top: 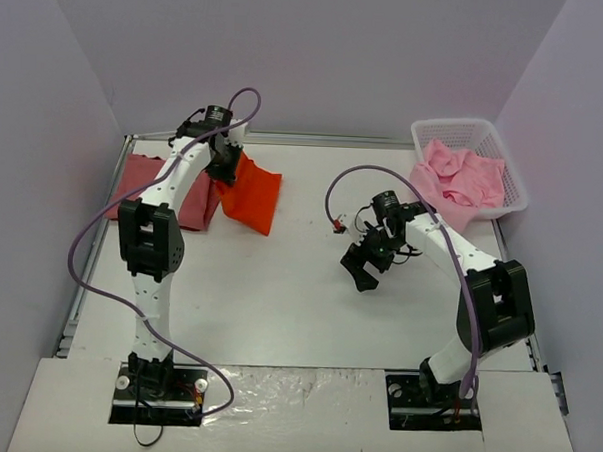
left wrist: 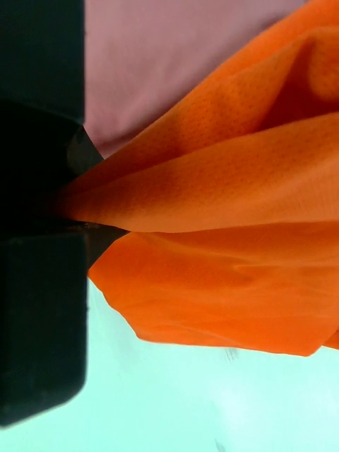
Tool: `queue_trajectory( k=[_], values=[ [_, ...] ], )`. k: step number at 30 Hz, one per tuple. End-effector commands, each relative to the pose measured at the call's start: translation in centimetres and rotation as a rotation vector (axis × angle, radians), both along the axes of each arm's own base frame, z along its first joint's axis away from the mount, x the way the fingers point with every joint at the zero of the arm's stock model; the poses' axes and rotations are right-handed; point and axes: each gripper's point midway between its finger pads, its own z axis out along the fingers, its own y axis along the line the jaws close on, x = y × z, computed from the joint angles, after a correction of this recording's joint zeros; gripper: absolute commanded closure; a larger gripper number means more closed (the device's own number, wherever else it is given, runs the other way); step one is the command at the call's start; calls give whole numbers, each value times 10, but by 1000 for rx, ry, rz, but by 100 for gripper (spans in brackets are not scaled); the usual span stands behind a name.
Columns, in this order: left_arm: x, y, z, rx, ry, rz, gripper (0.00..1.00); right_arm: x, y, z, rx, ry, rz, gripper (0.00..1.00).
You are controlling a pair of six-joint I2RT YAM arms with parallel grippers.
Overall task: Fold and stack the t-shirts
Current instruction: Put the neatly folded tshirt into the corner of the board with the left arm
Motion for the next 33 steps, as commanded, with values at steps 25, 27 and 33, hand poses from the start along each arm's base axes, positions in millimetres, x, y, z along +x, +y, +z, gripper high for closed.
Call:
queue_trajectory(
  k=[25, 27, 33],
  values=[
    [-38, 77, 111, 224, -150, 20, 98, -6, -18, -38, -111, 82, -43, 0],
    [-37, 76, 119, 215, -176, 28, 98, -7, -19, -40, -118, 86, -45, 0],
    [-37, 84, 133, 168, -199, 62, 98, -6, -22, -44, -140, 90, -50, 0]
  ],
)
